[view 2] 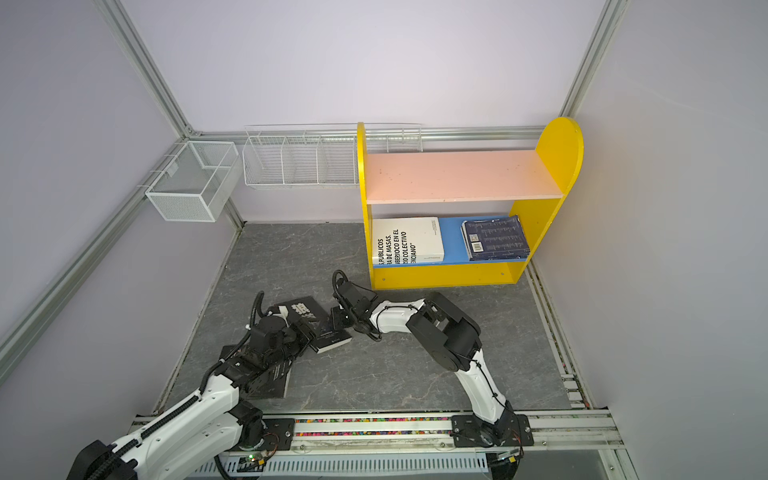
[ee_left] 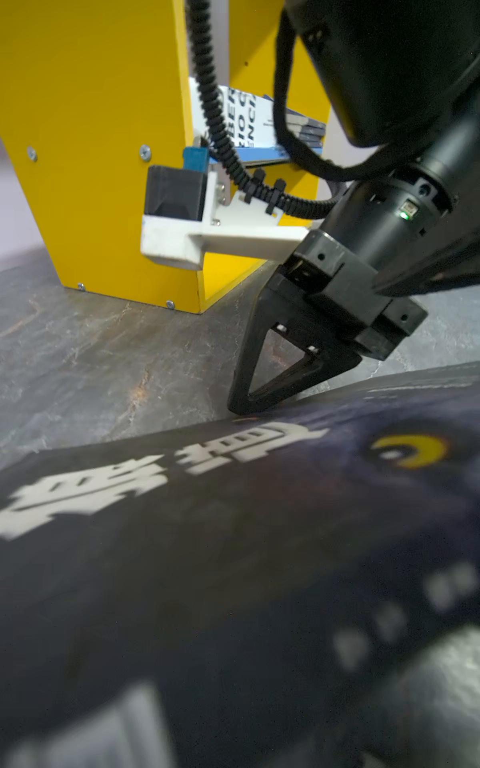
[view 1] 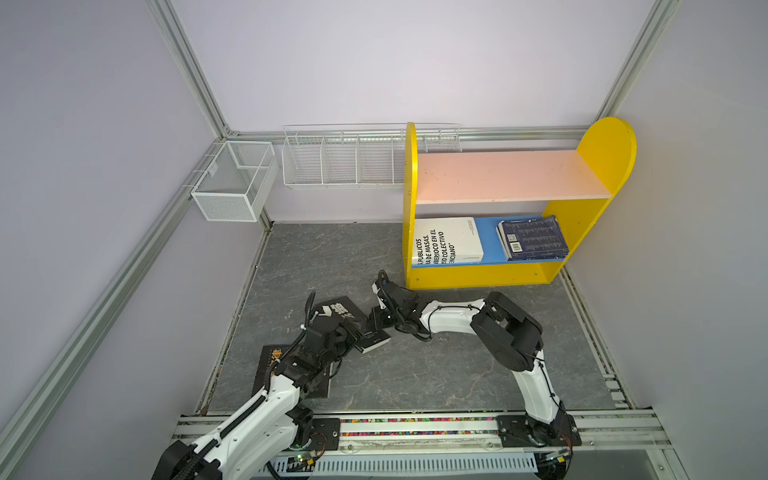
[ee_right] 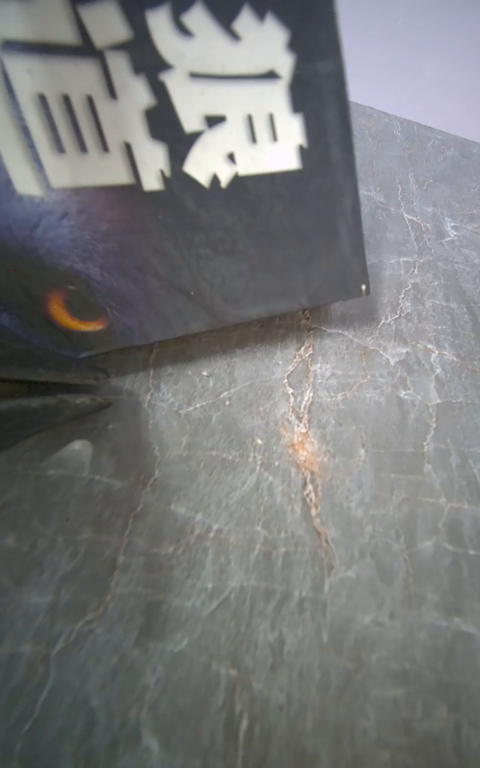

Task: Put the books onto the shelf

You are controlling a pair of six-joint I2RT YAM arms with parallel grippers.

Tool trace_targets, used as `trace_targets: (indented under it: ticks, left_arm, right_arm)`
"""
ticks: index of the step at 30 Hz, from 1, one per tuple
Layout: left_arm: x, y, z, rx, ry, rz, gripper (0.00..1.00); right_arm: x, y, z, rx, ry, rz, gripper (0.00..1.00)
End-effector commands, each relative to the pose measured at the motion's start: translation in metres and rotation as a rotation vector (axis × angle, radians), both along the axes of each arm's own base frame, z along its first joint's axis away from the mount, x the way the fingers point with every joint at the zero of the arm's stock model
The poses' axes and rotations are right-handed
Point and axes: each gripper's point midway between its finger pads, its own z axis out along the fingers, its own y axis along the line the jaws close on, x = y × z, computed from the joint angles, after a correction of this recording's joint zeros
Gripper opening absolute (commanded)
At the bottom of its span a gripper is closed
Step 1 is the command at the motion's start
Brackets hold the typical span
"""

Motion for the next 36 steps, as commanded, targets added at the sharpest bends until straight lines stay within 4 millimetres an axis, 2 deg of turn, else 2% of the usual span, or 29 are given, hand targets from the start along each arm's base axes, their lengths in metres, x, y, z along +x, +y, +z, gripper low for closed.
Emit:
trace_targets:
  ticks: [1, 3, 7, 13, 17, 19, 21, 24, 27, 29, 31, 32, 33, 34, 36]
  left_arm:
    - [0.000, 0.001, 0.017, -0.002, 0.004, 0.010, 0.55]
    - [-0.001, 0.003, 0.018, 0.013, 0.014, 0.014, 0.52]
    - [-0.002, 0.006, 0.017, 0.018, 0.041, 0.029, 0.37]
    - [-0.002, 0.003, 0.014, 0.017, 0.071, 0.019, 0.21]
    - [-0.003, 0.002, 0.022, 0.026, 0.055, 0.001, 0.09]
    - [-0.003, 0.001, 0.032, 0.022, 0.020, -0.015, 0.04]
    - [-0.003, 0.002, 0.044, 0.036, -0.010, -0.029, 0.00]
    - [-0.006, 0.006, 0.077, 0.067, -0.109, -0.064, 0.00]
    - [-0.008, 0.008, 0.116, 0.097, -0.211, -0.102, 0.00]
    - [-0.009, 0.006, 0.151, 0.105, -0.302, -0.136, 0.00]
    - [-0.009, 0.003, 0.187, 0.105, -0.394, -0.165, 0.00]
    - [-0.009, 0.002, 0.209, 0.101, -0.449, -0.175, 0.00]
    - [-0.008, 0.001, 0.226, 0.101, -0.491, -0.178, 0.00]
    - [-0.008, -0.001, 0.249, 0.092, -0.551, -0.187, 0.00]
    - [-0.010, -0.005, 0.292, 0.065, -0.666, -0.203, 0.00]
  right_arm:
    - [-0.065, -0.073, -0.107, -0.343, 0.282, 0.022, 0.12]
    - [-0.065, -0.073, -0.107, -0.343, 0.283, 0.020, 0.11]
    - [-0.063, -0.072, -0.104, -0.336, 0.276, 0.018, 0.11]
    - [-0.051, -0.067, -0.086, -0.288, 0.254, 0.006, 0.12]
    - [-0.033, -0.060, -0.052, -0.208, 0.213, -0.007, 0.16]
    - [-0.023, -0.057, -0.024, -0.164, 0.169, -0.009, 0.22]
    - [-0.015, -0.055, 0.012, -0.131, 0.103, 0.000, 0.32]
    - [-0.009, -0.054, 0.070, -0.081, 0.004, 0.019, 0.47]
    - [-0.008, -0.062, 0.139, -0.011, -0.115, 0.017, 0.58]
    - [-0.011, -0.073, 0.187, 0.050, -0.202, -0.003, 0.67]
    - [-0.013, -0.089, 0.225, 0.103, -0.269, -0.048, 0.77]
    - [-0.015, -0.098, 0.242, 0.141, -0.295, -0.071, 0.90]
    - [-0.017, -0.105, 0.255, 0.179, -0.309, -0.091, 0.97]
    - [-0.021, -0.113, 0.270, 0.235, -0.323, -0.107, 0.98]
    - [-0.028, -0.124, 0.293, 0.354, -0.332, -0.119, 0.89]
